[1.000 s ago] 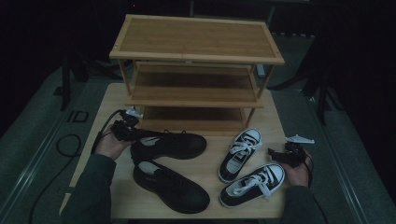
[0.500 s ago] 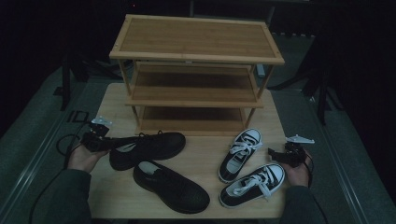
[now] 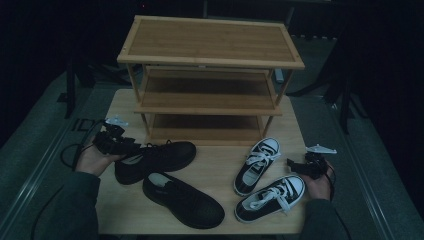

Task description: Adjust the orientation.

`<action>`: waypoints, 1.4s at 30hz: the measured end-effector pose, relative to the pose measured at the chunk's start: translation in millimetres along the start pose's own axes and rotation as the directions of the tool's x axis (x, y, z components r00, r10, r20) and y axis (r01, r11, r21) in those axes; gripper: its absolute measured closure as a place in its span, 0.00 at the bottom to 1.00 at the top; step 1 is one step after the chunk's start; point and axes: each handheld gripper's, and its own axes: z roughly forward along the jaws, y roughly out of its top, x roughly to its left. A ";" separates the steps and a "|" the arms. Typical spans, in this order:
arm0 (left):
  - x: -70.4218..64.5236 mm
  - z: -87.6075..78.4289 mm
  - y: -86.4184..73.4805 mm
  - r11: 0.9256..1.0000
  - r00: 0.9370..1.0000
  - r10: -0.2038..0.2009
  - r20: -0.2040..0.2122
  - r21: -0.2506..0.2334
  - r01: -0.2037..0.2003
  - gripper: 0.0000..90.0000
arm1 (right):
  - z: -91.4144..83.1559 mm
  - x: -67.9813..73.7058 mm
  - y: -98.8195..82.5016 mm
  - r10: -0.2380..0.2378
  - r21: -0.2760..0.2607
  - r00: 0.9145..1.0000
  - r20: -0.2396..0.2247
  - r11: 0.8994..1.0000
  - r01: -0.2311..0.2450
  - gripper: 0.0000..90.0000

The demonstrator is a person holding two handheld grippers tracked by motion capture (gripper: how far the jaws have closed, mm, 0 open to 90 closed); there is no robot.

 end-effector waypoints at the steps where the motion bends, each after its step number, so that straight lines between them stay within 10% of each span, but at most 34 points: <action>1: 0.0 0.0 0.0 1.000 1.000 0.000 0.000 0.000 0.000 0.69 | 0.0 0.0 0.0 0.000 0.000 1.000 0.000 1.000 0.000 0.17; 10: -4.3 4.9 -0.4 0.999 0.997 0.051 0.052 0.015 -0.052 0.63 | 0.0 0.0 0.0 0.000 0.000 1.000 0.000 1.000 0.000 0.17; 20: -6.1 20.6 8.2 0.996 0.998 0.057 0.017 0.072 -0.058 0.65 | 0.0 0.0 0.0 0.000 0.000 1.000 0.000 1.000 0.000 0.17; 25: -10.0 22.6 10.3 0.995 0.997 0.076 0.013 0.071 -0.077 0.87 | 0.0 0.0 0.1 0.001 0.000 1.000 0.000 1.000 -0.001 0.17; 35: 4.1 9.2 -5.1 1.000 1.000 -0.027 -0.013 0.014 0.027 0.96 | 0.0 0.0 0.1 0.001 0.000 1.000 0.000 1.000 -0.001 0.17; 42: 20.2 -9.3 -20.0 0.988 0.987 -0.150 -0.056 -0.055 0.147 0.96 | 0.1 0.0 0.1 0.001 0.000 1.000 0.001 1.000 -0.001 0.17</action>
